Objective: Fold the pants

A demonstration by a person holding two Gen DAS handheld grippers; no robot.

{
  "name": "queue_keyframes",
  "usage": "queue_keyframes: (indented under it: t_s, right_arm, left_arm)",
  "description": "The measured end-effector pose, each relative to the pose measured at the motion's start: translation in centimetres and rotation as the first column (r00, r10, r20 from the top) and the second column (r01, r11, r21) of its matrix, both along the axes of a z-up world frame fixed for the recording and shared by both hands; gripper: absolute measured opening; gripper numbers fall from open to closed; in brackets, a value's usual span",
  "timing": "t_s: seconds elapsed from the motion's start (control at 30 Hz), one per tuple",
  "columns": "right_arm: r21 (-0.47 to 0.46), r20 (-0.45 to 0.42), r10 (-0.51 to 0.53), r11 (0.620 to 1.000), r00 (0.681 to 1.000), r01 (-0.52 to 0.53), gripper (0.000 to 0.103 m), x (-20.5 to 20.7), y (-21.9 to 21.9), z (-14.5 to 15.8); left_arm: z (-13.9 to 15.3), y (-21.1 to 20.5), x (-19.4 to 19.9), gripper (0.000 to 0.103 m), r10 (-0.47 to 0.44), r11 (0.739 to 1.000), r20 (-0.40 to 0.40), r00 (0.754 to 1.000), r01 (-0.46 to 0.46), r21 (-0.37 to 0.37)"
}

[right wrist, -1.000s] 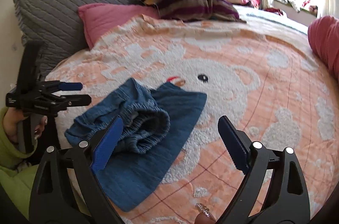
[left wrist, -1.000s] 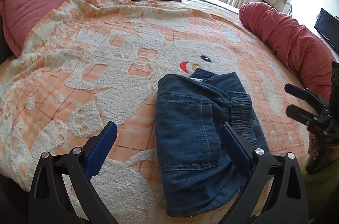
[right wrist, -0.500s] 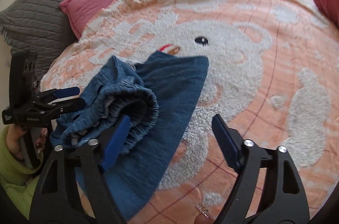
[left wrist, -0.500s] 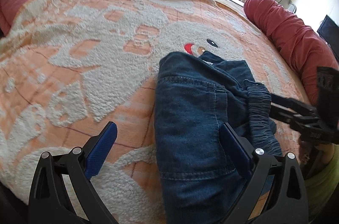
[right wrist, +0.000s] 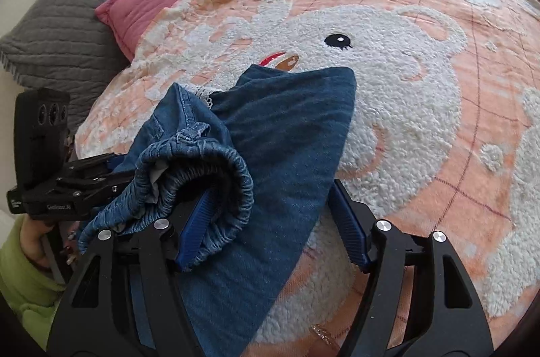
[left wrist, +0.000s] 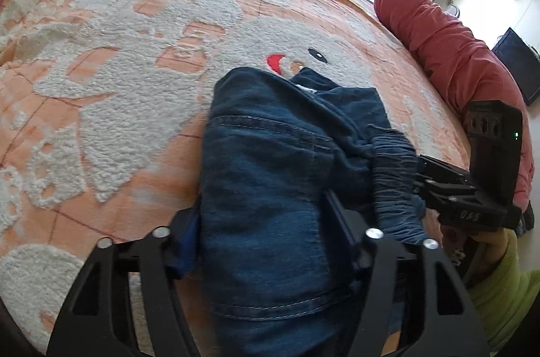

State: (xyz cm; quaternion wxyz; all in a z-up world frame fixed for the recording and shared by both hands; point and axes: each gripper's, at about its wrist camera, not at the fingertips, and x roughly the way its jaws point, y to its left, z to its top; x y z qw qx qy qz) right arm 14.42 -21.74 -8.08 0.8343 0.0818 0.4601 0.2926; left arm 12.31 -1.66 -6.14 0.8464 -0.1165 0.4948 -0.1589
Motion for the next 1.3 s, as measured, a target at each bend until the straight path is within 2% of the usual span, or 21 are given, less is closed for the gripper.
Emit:
queue_keyframes:
  t_s: [0.03,0.07,0.2,0.4,0.53,0.83,1.07,1.3]
  right_arm:
    - [0.016,0.004,0.02,1.0,1.0,-0.02,0.032,-0.1,0.3,0.2]
    - [0.022,0.018,0.034,0.999,0.999,-0.035,0.026,-0.4,0.6,0.5]
    - [-0.067,0.134,0.042,0.997,0.99,-0.033,0.015,-1.5,1.9,2.4]
    - [-0.128,0.27,0.064,0.991,0.961,-0.03,0.013,-0.2,3.0,5.5]
    - [-0.132,0.316,0.063,0.991,0.947,-0.022,0.013,2.0,3.5,6.8]
    - [-0.144,0.318,0.048,0.99,0.947,-0.002,0.013,6.4,4.5,6.6]
    - [-0.162,0.319,0.039,0.987,0.947,0.014,0.013,8.0,5.0,6.1]
    - [-0.203,0.309,0.005,0.977,0.951,0.061,0.013,8.6,4.6,4.4]
  left_arm:
    - [0.1,-0.3,0.0,0.055,0.001,1.0,0.004,1.0,-0.001,0.004]
    - [0.2,-0.5,-0.1,0.049,0.0,1.0,0.009,1.0,0.0,0.007]
    - [1.8,-1.5,-0.4,0.039,-0.017,0.999,0.065,0.998,0.014,0.049]
    - [4.0,-1.5,0.9,0.036,-0.015,0.999,0.115,0.993,0.01,0.045]
    - [5.4,-1.7,2.8,0.035,-0.007,0.998,0.15,0.989,-0.002,0.064]
    - [5.4,-1.4,7.1,0.035,0.037,0.995,0.171,0.985,-0.052,0.084]
    - [4.7,-1.1,8.6,0.035,0.047,0.992,0.192,0.98,-0.069,0.106]
    - [3.1,-0.4,9.0,0.035,0.073,0.989,0.169,0.983,-0.093,0.114]
